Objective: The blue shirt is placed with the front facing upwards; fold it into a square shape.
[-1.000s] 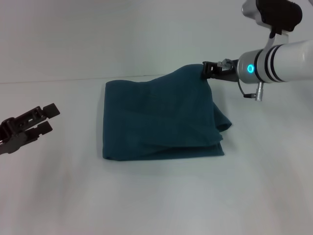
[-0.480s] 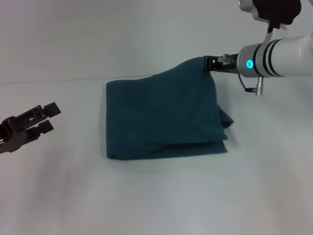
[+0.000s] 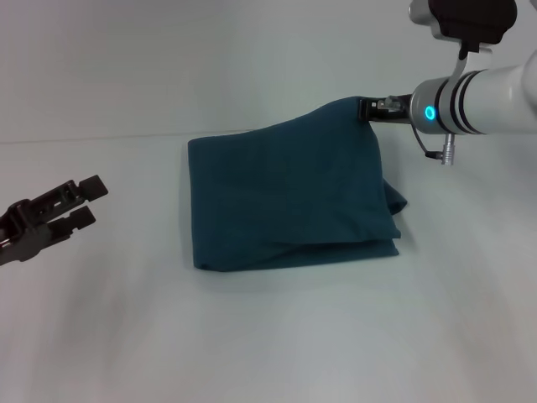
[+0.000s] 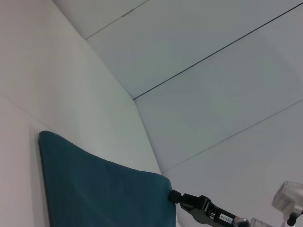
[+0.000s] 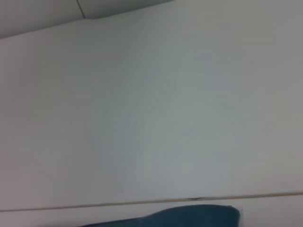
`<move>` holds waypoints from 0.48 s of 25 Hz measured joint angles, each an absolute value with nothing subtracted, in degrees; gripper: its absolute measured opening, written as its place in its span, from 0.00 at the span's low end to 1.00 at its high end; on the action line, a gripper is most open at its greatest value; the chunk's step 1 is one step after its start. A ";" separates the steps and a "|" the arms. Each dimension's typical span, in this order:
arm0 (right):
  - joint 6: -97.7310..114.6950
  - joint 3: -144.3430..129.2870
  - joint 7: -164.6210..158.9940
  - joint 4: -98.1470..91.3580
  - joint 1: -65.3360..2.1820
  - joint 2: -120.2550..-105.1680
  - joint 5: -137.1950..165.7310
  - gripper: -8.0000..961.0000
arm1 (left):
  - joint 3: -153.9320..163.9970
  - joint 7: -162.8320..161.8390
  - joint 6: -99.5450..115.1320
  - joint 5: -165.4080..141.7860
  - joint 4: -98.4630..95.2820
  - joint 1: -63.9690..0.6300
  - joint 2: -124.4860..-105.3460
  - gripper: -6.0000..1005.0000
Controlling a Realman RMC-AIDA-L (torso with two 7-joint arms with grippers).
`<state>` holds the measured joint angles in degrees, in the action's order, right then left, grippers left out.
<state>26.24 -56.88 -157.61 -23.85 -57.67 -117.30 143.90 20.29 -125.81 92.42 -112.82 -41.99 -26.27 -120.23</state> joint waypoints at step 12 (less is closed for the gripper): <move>25.88 -56.47 -158.62 -22.67 -58.37 -116.21 147.73 0.15 | 20.31 -125.77 92.55 -112.76 -41.49 -26.42 -120.31 0.93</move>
<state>25.88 -56.48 -158.62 -22.67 -58.37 -116.21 147.73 20.31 -125.77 92.55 -112.76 -41.49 -26.42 -120.31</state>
